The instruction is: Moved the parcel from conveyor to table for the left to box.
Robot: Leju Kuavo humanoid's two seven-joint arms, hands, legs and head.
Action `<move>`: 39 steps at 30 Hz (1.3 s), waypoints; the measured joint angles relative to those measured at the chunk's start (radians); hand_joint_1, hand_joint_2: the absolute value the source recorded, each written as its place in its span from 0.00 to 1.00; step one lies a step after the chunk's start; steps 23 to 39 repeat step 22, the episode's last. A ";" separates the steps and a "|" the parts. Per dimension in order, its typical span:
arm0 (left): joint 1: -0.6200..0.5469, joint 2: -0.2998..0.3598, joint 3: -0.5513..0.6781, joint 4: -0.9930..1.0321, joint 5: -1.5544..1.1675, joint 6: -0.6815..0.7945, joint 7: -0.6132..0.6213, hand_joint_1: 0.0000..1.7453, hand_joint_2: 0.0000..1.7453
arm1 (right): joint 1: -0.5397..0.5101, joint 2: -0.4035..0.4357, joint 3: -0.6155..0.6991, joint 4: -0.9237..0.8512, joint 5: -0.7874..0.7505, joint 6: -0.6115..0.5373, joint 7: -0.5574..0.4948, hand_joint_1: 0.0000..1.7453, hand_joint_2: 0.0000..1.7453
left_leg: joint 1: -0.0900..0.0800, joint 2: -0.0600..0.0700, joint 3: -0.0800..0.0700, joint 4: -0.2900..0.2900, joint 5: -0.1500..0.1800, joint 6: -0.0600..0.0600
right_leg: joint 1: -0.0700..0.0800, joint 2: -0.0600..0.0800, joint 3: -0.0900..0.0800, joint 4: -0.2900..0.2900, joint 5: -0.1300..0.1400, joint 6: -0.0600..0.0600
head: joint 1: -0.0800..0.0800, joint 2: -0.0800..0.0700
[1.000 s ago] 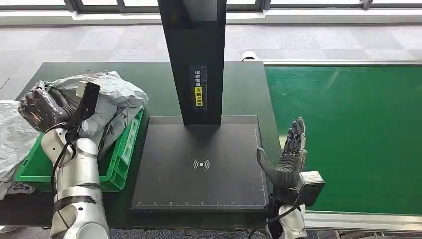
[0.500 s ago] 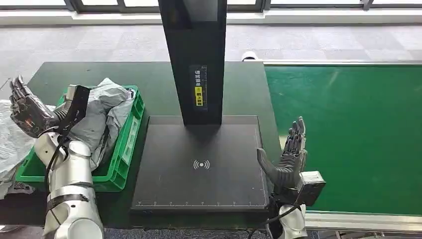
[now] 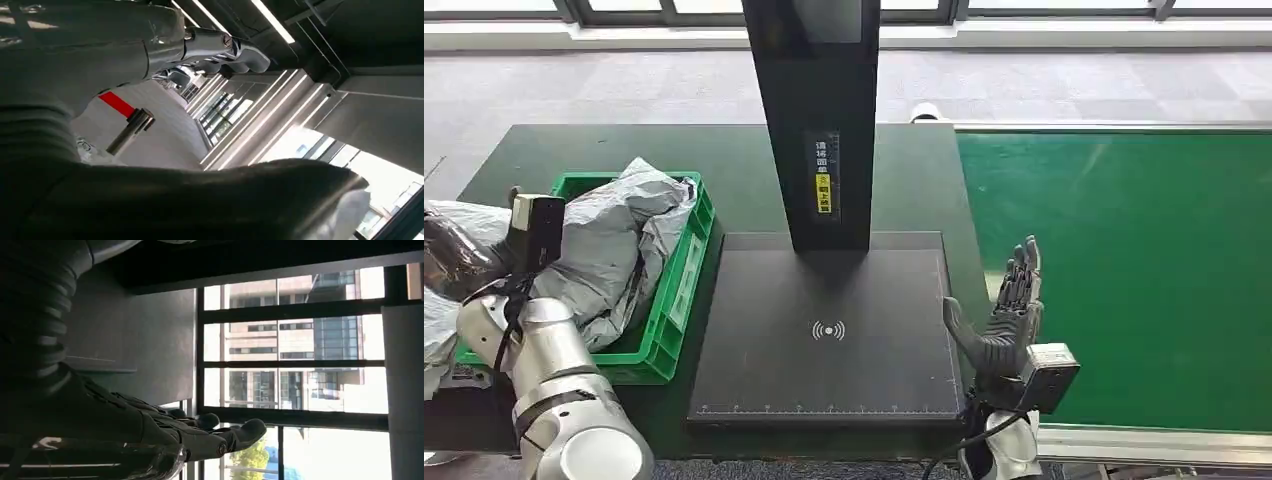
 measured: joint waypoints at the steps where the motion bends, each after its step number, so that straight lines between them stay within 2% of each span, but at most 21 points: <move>1: -0.003 -0.003 0.008 -0.003 0.002 0.000 -0.004 0.00 0.00 | 0.000 0.000 0.000 0.001 0.000 0.000 0.000 0.00 1.00 | 0.000 0.000 0.000 0.000 0.000 0.000 | 0.000 0.000 0.000 0.000 0.000 0.000 | 0.000 0.000; 6: -0.014 -0.027 0.044 -0.018 0.136 0.000 -0.083 0.00 0.00 | 0.000 0.000 -0.002 0.005 -0.002 -0.017 0.000 0.00 1.00 | 0.000 0.000 0.000 0.000 0.000 0.000 | 0.000 0.000 0.000 0.000 0.000 0.000 | 0.000 0.000; 7: -0.012 -0.031 0.042 -0.023 0.188 0.000 -0.086 0.00 1.00 | 0.000 0.000 -0.002 0.006 -0.005 -0.020 0.000 0.00 1.00 | 0.000 0.000 0.000 0.000 0.000 0.000 | 0.000 0.000 0.000 0.000 0.000 0.000 | 0.000 0.000; 9: 0.008 -0.043 0.001 -0.026 0.370 0.000 -0.092 0.00 1.00 | 0.000 0.000 -0.002 0.009 -0.017 -0.037 0.000 0.00 1.00 | 0.000 0.000 0.000 0.000 0.000 0.000 | 0.000 0.000 0.000 0.000 0.000 0.000 | 0.000 0.000; 12: 0.075 -0.044 -0.167 -0.024 0.753 -0.061 -0.093 0.00 1.00 | 0.000 0.000 -0.002 0.009 -0.036 -0.050 0.000 0.00 1.00 | 0.000 0.000 0.000 0.000 0.000 0.000 | 0.000 0.000 0.000 0.000 0.000 0.000 | 0.000 0.000; 15: 0.164 -0.044 -0.373 -0.041 1.046 -0.293 -0.093 0.00 1.00 | 0.001 0.000 0.006 0.002 -0.048 -0.045 -0.001 0.00 1.00 | 0.000 -0.003 -0.001 0.000 0.000 0.000 | 0.000 -0.003 0.001 0.000 0.000 0.000 | 0.000 0.000; 19: 0.303 -0.059 -0.592 -0.094 1.225 -0.622 -0.093 0.00 1.00 | -0.001 0.000 0.054 -0.044 -0.072 -0.009 -0.002 0.00 1.00 | -0.001 -0.001 0.000 0.000 -0.001 0.001 | -0.001 -0.001 0.001 0.000 0.000 0.000 | 0.000 0.000; 22: 0.387 -0.075 -0.722 -0.127 1.271 -0.700 -0.093 0.00 1.00 | -0.011 0.005 0.106 -0.068 -0.068 -0.025 -0.001 0.00 1.00 | -0.001 -0.001 -0.001 0.000 -0.001 0.001 | -0.001 -0.001 0.000 -0.001 0.000 0.000 | 0.000 0.000; 39: 0.387 -0.075 -0.722 -0.127 1.271 -0.700 -0.093 0.00 1.00 | -0.011 0.005 0.106 -0.068 -0.068 -0.025 -0.001 0.00 1.00 | -0.001 -0.001 -0.001 0.000 -0.001 0.001 | -0.001 -0.001 0.000 -0.001 0.000 0.000 | 0.000 0.000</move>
